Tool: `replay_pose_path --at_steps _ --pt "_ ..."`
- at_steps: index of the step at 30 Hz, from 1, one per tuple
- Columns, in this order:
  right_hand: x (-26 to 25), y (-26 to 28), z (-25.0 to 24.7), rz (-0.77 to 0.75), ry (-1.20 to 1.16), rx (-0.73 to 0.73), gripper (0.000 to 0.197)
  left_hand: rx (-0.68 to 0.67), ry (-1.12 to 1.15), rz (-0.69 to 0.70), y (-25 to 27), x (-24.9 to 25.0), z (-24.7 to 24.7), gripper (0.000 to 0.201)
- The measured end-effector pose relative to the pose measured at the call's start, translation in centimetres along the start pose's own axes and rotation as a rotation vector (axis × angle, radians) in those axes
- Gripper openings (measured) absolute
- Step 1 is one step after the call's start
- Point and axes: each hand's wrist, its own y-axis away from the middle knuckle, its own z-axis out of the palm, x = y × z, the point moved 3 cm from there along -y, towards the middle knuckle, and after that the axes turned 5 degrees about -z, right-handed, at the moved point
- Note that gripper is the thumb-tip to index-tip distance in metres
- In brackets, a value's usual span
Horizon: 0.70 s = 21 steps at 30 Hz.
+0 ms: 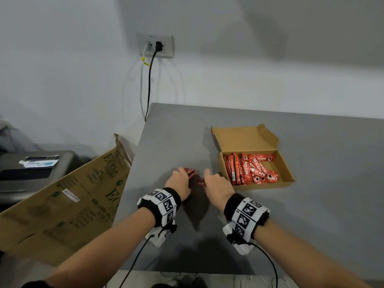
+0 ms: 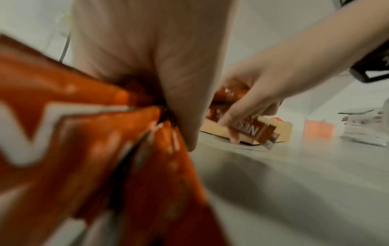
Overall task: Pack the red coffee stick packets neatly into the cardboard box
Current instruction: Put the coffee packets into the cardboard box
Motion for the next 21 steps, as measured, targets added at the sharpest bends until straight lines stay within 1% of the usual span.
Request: replay_pose_path --at_steps 3,4,5,7,8,11,15,19,21 --pt "1.0 -0.3 -3.5 0.024 -0.094 0.213 0.020 0.002 -0.041 0.039 -0.9 -0.6 -0.2 0.050" --pt "2.0 -0.5 -4.5 0.056 -0.106 0.256 0.020 0.020 -0.068 0.050 -1.1 -0.6 -0.3 0.048" --pt "3.2 -0.6 -5.2 0.098 -0.096 0.262 0.020 0.041 -0.099 0.065 -1.2 -0.6 -0.4 0.045" --pt "5.4 -0.9 -5.5 0.186 -0.035 0.178 0.022 0.078 -0.121 0.083 -1.5 -0.6 -0.6 0.042" --pt "6.1 -0.9 -5.3 0.206 -0.004 0.135 0.025 0.089 -0.099 0.081 -1.6 -0.6 -0.8 0.040" --pt "6.2 -1.4 -4.3 0.196 0.055 0.075 0.034 0.085 0.026 0.072 -2.1 -0.7 -1.7 0.037" --pt "5.0 -2.9 -3.4 0.180 0.038 0.070 0.023 0.089 0.156 0.056 -3.2 -1.0 -2.9 0.035" --pt "3.3 -4.6 -3.3 0.148 -0.008 0.083 0.024 0.113 0.260 0.071 -4.0 -0.8 -4.0 0.031" --pt "2.4 -5.5 -3.2 0.129 -0.023 0.100 0.024 0.138 0.313 0.085 -4.3 -0.5 -4.7 0.026"
